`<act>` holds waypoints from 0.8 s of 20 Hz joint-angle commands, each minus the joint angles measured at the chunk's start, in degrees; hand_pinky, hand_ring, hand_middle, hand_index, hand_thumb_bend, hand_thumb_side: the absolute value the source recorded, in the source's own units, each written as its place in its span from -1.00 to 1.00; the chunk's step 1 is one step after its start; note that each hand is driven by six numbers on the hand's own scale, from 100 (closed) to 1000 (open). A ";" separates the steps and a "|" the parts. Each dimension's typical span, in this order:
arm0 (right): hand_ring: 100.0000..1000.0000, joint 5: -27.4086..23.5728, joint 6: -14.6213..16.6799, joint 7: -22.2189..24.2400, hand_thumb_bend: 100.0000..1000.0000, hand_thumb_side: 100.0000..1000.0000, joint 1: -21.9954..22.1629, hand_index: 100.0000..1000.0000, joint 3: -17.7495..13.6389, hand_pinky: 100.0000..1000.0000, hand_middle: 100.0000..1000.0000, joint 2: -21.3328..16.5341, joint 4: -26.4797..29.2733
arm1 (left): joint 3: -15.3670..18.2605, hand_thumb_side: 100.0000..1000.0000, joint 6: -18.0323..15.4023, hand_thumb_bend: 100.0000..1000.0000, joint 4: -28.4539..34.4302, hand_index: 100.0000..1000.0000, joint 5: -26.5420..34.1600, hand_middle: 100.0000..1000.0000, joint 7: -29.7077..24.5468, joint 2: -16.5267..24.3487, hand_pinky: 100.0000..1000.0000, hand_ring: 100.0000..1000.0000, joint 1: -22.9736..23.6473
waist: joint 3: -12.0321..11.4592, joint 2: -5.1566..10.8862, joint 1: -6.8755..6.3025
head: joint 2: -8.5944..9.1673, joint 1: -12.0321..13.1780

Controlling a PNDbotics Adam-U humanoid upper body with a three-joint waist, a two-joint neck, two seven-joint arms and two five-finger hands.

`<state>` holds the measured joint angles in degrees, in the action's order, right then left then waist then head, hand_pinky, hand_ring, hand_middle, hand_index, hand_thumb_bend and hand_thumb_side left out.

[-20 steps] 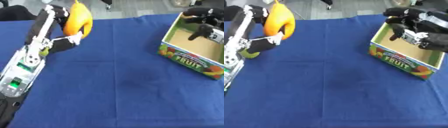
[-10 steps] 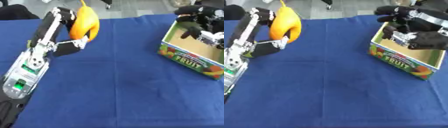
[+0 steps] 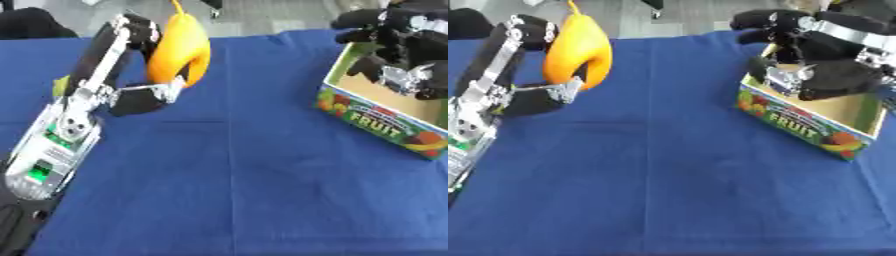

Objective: Pick up the objects with one hand, pass them to the other hand, and then place them into the box on the other side of the table.

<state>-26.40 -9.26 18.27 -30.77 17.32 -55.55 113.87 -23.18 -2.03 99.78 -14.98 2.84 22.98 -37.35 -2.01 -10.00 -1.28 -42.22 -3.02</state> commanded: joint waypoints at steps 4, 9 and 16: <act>1.00 0.46 -0.58 -0.18 -0.96 -0.58 -2.49 1.00 0.86 0.44 1.00 0.13 0.72 | -0.96 -1.00 -1.57 -1.00 0.47 -0.45 2.66 -0.50 -1.41 -0.80 -0.43 -0.44 -2.87 | -0.15 1.53 0.78 | 0.12 -0.19; 1.00 0.78 -0.71 -0.09 -0.96 -0.60 -3.58 1.00 1.84 0.45 1.00 0.88 0.72 | -1.73 -1.00 -2.23 -1.00 0.80 -0.45 2.93 -0.50 -2.32 -2.26 -0.43 -0.44 -4.27 | -0.44 1.44 0.66 | -0.12 -0.63; 1.00 1.25 -0.78 0.71 -0.96 -0.61 -4.91 1.00 3.01 0.45 1.00 1.82 0.72 | -3.00 -1.00 -2.64 -1.00 0.86 -0.46 3.63 -0.51 -3.47 -4.18 -0.43 -0.44 -5.47 | -0.89 1.12 0.48 | -0.59 -1.66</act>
<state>-25.47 -10.09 18.72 -34.73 20.74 -52.97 113.87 -26.29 -4.51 99.50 -11.90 -0.33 18.76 -41.47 -2.86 -10.00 -1.28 -42.50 -4.41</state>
